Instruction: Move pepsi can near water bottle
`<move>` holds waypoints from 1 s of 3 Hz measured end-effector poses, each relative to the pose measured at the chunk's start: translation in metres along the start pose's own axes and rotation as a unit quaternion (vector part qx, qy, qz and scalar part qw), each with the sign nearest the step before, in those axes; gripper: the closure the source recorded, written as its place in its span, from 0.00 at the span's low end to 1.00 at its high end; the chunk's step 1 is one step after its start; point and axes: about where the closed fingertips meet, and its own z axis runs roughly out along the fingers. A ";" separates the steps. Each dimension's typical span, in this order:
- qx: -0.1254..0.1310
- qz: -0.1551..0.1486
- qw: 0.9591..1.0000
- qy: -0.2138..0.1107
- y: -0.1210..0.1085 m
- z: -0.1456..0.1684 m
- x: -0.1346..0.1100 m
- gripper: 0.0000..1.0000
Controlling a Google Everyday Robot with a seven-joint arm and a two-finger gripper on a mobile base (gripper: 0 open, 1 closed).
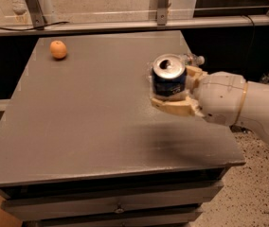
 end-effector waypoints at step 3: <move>0.098 -0.019 0.995 -0.003 -0.078 -0.040 0.004 1.00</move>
Offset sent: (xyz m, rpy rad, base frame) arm 0.0195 -0.0423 0.0115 0.0043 -0.0442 -0.0963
